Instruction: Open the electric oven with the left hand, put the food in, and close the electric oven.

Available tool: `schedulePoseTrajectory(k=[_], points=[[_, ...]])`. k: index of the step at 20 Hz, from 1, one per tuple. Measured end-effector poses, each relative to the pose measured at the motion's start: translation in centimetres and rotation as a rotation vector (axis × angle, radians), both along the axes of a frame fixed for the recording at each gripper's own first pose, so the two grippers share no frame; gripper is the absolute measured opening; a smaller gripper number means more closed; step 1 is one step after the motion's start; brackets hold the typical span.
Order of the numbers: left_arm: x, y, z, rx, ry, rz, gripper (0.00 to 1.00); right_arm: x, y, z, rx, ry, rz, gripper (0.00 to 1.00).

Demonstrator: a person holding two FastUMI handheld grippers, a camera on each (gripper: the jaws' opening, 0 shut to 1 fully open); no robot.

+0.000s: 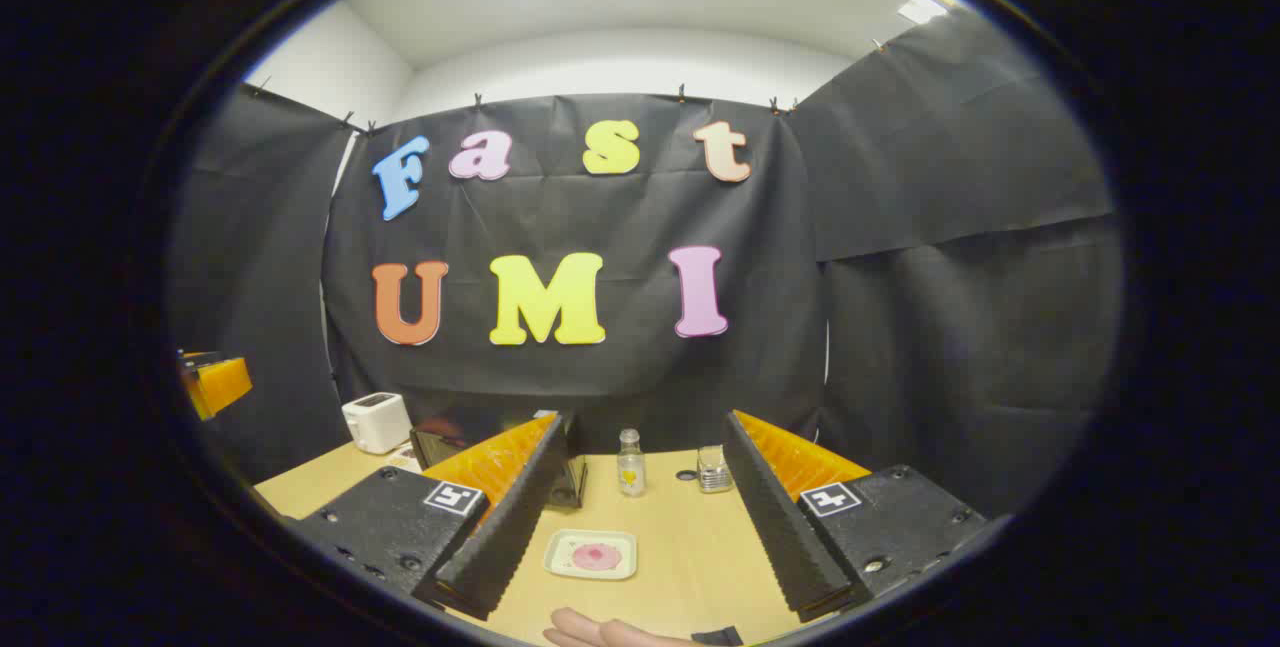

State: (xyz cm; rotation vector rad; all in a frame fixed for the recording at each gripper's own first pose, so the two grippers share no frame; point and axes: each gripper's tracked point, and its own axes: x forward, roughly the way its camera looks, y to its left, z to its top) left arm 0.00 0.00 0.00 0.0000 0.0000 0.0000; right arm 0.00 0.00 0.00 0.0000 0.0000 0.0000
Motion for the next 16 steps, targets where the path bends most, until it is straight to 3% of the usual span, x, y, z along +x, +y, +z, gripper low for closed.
schedulePoseTrajectory(k=[16], points=[[1.1, 1.2, -0.6, 0.003, -0.017, 0.004, 0.96, 1.3, 0.1, -1.2, -0.002, -0.016, 0.027, 1.0]])
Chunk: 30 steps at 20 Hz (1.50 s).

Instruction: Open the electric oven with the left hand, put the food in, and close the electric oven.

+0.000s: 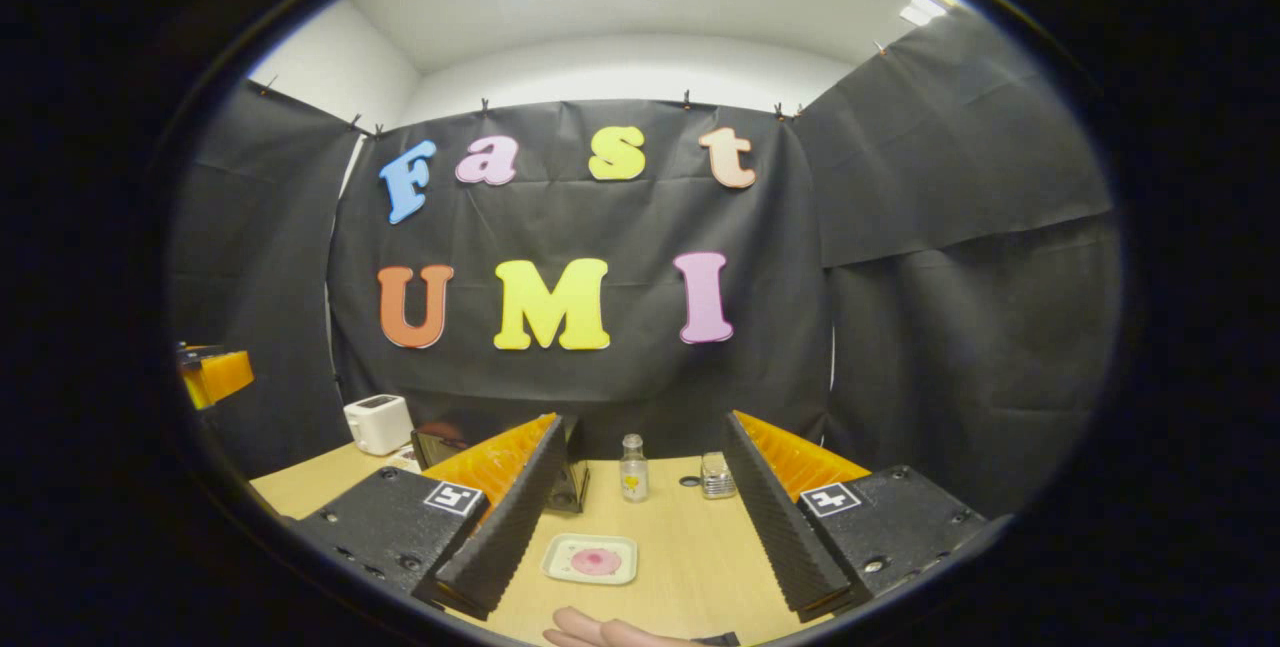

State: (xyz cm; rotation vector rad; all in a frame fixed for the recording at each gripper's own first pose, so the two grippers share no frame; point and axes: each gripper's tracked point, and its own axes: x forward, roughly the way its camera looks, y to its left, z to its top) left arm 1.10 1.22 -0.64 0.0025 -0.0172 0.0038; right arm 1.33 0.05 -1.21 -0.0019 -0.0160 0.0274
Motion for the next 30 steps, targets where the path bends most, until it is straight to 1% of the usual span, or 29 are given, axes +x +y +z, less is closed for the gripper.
schedulePoseTrajectory(k=[3, 5, 7, 10, 12, 15, 19, 20, 22, 25, 30], points=[[1.6, 0.2, -0.5, -0.007, 0.006, -0.002, 0.96, 1.4, 0.3, -0.5, -0.003, -0.004, 0.008, 1.0], [3.4, 0.3, -1.1, -0.015, 0.016, -0.014, 0.96, 2.6, 0.8, -0.8, 0.006, -0.001, 0.025, 1.0], [5.8, 0.9, -1.5, -0.027, 0.023, -0.007, 0.96, 3.7, 0.9, -1.0, 0.009, -0.003, 0.037, 1.0], [10.5, 1.6, -2.9, -0.034, 0.058, 0.001, 0.96, 5.5, 0.8, -1.6, 0.005, -0.001, 0.042, 1.0], [14.1, 2.2, -3.9, -0.022, 0.079, 0.004, 0.96, 6.8, 0.5, -1.9, 0.0, 0.007, 0.039, 1.0], [19.9, 2.0, -6.4, -0.01, 0.126, -0.017, 0.95, 8.6, -0.8, -1.6, -0.003, -0.002, 0.011, 1.0], [26.9, -0.7, -10.7, -0.033, 0.218, -0.086, 0.95, 10.2, -2.5, -0.9, 0.0, -0.03, -0.015, 1.0], [28.4, -1.6, -12.2, -0.029, 0.251, -0.103, 0.95, 10.5, -2.8, -1.0, 0.001, -0.029, -0.015, 1.0], [31.2, -2.9, -15.4, -0.005, 0.325, -0.108, 0.96, 10.8, -3.2, -1.5, 0.001, -0.018, -0.004, 1.0], [34.0, -4.9, -19.0, 0.02, 0.415, -0.127, 0.96, 11.3, -4.3, -2.0, -0.011, -0.017, 0.0, 1.0], [36.1, -7.1, -22.6, 0.036, 0.517, -0.139, 0.95, 11.5, -6.8, -2.1, -0.014, -0.036, -0.022, 1.0]])
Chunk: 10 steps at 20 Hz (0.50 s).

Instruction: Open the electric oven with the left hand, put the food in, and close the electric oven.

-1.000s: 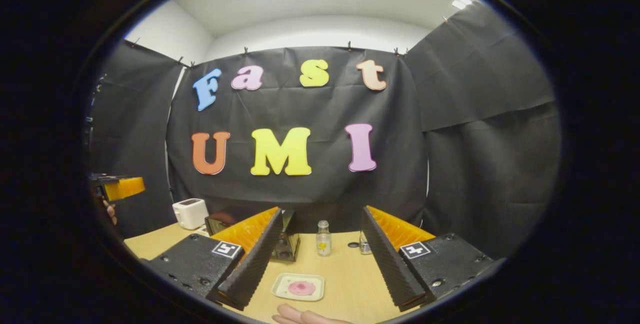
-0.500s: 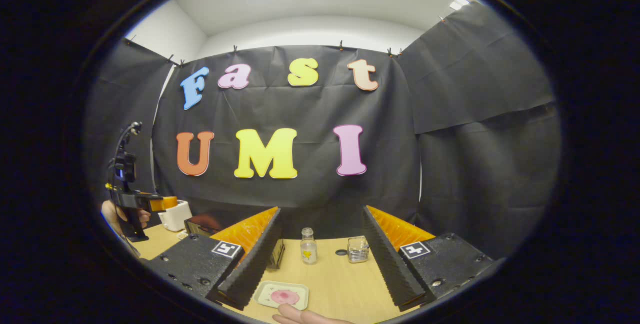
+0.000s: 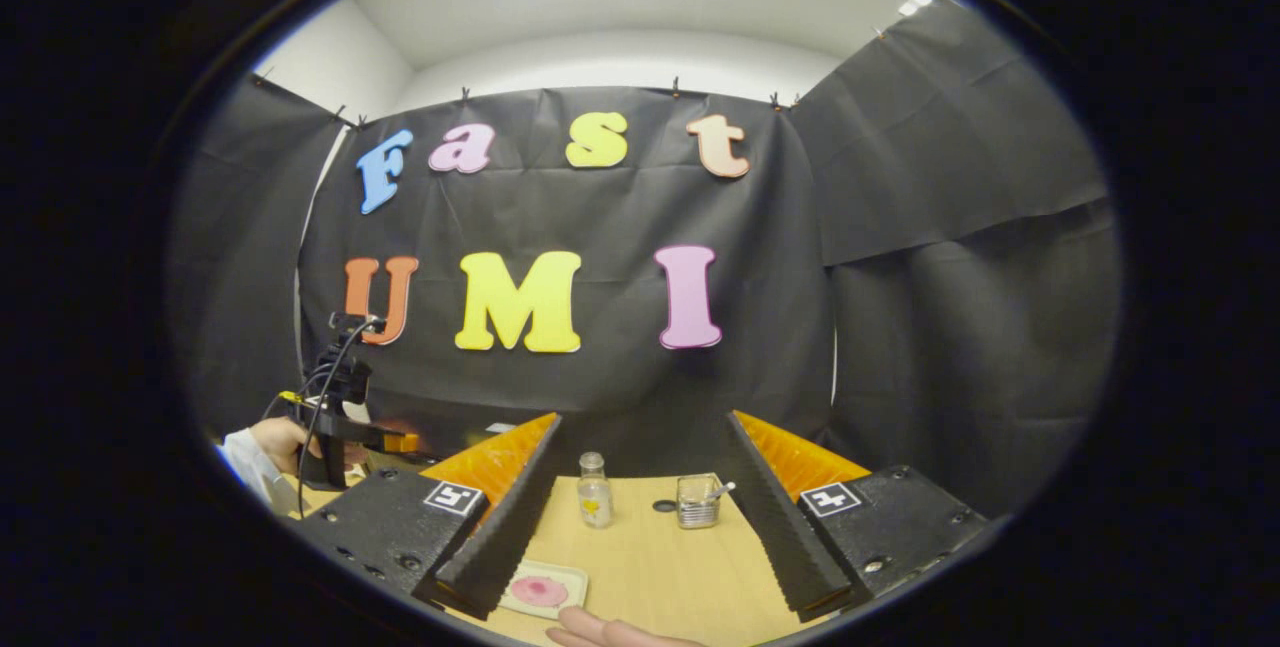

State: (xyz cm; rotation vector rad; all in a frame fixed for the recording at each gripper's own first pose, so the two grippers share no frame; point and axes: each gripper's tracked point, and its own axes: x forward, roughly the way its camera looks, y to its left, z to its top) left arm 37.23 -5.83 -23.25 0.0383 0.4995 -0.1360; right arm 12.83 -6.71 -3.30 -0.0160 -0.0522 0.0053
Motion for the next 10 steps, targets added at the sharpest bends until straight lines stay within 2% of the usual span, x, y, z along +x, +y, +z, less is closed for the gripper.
schedulePoseTrajectory(k=[4, 10], points=[[0.3, -0.2, -1.1, 0.036, 0.039, -0.003, 0.96, -0.1, -1.3, -0.4, 0.005, 0.01, -0.01, 1.0], [-0.2, -0.2, -1.3, 0.035, 0.071, -0.005, 0.96, -1.1, -1.8, -0.6, 0.005, 0.03, -0.018, 1.0]])
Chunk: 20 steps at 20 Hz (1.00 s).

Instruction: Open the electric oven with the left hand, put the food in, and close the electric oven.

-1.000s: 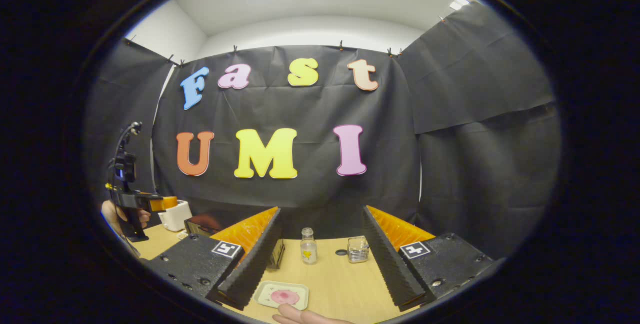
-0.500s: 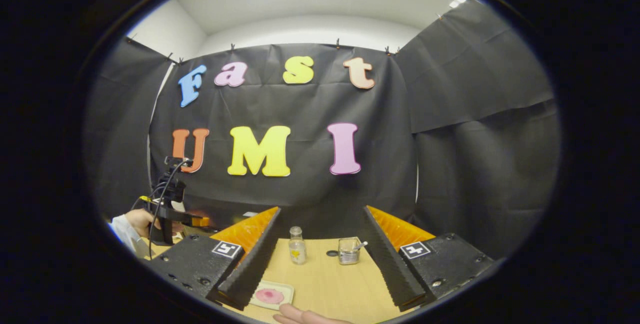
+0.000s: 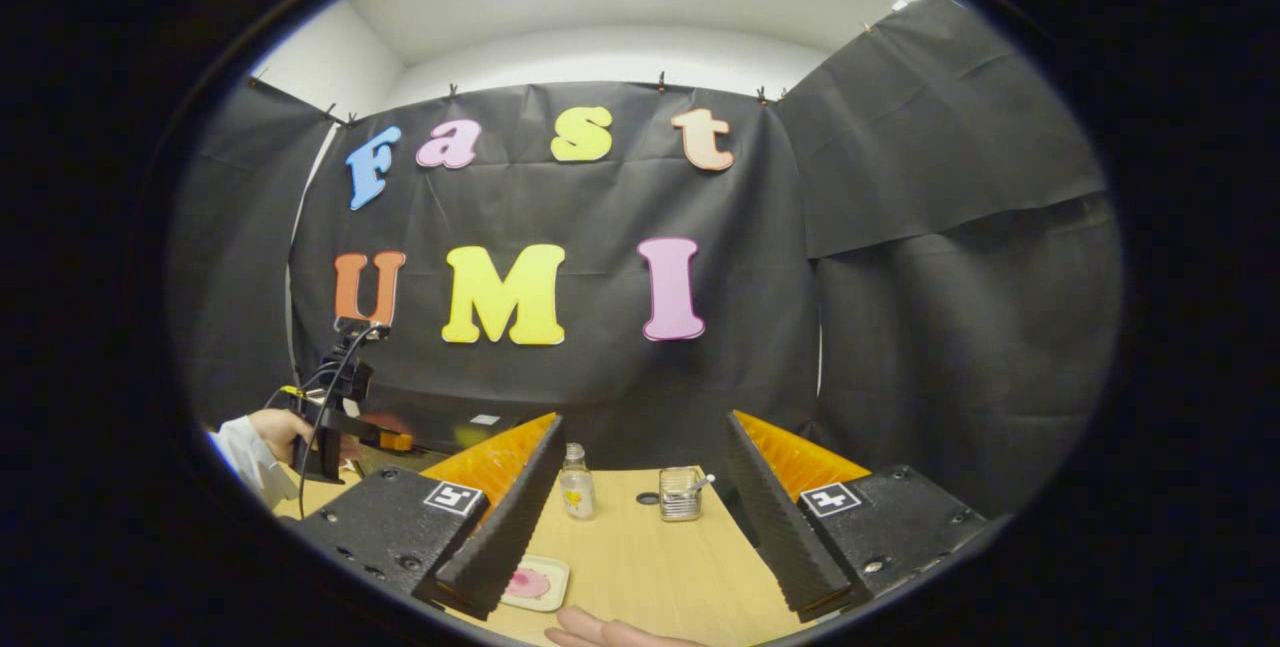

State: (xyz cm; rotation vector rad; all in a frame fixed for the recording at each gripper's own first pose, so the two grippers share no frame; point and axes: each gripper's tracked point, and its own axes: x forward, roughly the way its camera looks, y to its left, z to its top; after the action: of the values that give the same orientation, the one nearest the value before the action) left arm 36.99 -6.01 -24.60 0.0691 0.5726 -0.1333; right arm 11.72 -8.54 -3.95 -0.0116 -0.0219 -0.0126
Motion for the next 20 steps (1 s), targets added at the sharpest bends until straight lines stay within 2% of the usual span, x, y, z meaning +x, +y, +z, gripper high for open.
schedulePoseTrajectory(k=[10, 18, 20], points=[[-6.4, 0.5, -1.4, 0.011, 0.007, -0.012, 0.96, -2.5, 1.9, 0.2, -0.002, 0.012, 0.033, 1.0], [-11.5, 1.2, -4.9, 0.004, 0.005, -0.001, 0.96, -1.7, 3.9, -3.3, -0.02, 0.088, 0.069, 1.0], [-13.0, 1.2, -6.6, 0.007, 0.036, 0.002, 0.96, -1.3, 4.1, -4.0, -0.03, 0.108, 0.071, 1.0]])
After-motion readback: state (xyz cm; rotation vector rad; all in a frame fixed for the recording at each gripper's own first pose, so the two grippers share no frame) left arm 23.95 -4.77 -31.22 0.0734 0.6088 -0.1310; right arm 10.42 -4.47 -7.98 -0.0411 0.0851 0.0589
